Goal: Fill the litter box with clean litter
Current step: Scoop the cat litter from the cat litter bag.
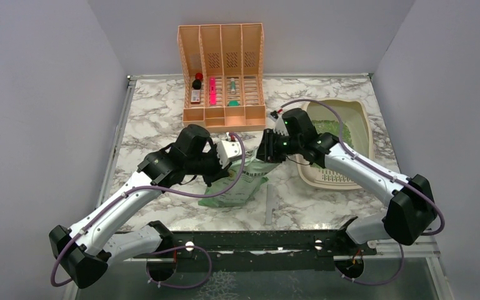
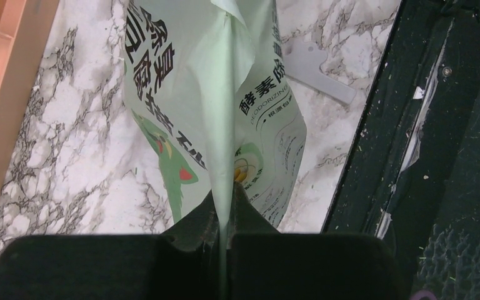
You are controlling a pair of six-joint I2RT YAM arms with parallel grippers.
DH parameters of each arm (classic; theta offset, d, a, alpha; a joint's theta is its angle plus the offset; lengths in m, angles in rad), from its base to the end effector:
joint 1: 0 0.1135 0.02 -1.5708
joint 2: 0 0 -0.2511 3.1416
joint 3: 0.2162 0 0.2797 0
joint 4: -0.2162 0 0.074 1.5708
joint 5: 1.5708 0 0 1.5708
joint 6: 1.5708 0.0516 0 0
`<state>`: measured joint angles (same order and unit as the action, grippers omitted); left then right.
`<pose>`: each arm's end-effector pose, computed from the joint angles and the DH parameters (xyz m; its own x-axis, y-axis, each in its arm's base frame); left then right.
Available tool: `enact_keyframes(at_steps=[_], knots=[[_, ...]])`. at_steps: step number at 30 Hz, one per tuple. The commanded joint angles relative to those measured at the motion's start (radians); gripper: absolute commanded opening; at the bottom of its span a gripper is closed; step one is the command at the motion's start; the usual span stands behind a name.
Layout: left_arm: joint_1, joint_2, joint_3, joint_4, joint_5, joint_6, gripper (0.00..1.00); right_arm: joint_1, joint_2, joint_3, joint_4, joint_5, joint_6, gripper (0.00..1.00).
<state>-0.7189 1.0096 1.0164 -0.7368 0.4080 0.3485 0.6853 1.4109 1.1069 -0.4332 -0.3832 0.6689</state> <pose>0.1743 -0.1798 0.3070 -0.1893 0.5822 -0.7907 0.9487 0.3162 0.0058 0.2579 0.2357 0.2550 -0.9052 0.0029 -0.4250 -0.3059 0.6897 0.6563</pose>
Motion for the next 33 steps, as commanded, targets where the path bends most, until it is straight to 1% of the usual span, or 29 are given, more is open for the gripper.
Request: enact_keyframes(at_steps=[1,9,12,14,16,20,26,28,32,33], knots=[[-0.01,-0.013,0.024,0.097,0.077,-0.006,0.0,-0.057,-0.066,-0.147,0.298,-0.334,0.191,0.01],[-0.01,-0.012,0.012,0.107,0.074,0.008,0.0,-0.184,-0.186,-0.382,0.716,-0.523,0.443,0.01],[-0.01,0.002,0.02,0.116,0.074,0.026,0.0,-0.223,-0.213,-0.45,0.844,-0.564,0.536,0.01],[-0.01,0.014,0.035,0.119,0.072,0.033,0.0,-0.246,-0.234,-0.488,0.896,-0.573,0.582,0.0],[-0.009,0.023,0.047,0.119,0.073,0.038,0.0,-0.272,-0.256,-0.508,0.897,-0.575,0.596,0.01],[-0.01,0.029,0.05,0.12,0.079,0.039,0.0,-0.346,-0.313,-0.529,0.836,-0.597,0.587,0.01],[-0.01,0.007,0.036,0.122,0.081,0.037,0.0,-0.477,-0.362,-0.574,0.806,-0.691,0.607,0.01],[-0.009,0.0,0.032,0.124,0.085,0.033,0.0,-0.498,-0.364,-0.563,0.759,-0.707,0.579,0.01],[-0.01,-0.013,0.022,0.126,0.096,0.018,0.0,-0.509,-0.357,-0.502,0.585,-0.671,0.48,0.01],[-0.01,-0.015,0.019,0.126,0.098,0.014,0.0,-0.507,-0.349,-0.5,0.596,-0.672,0.493,0.01]])
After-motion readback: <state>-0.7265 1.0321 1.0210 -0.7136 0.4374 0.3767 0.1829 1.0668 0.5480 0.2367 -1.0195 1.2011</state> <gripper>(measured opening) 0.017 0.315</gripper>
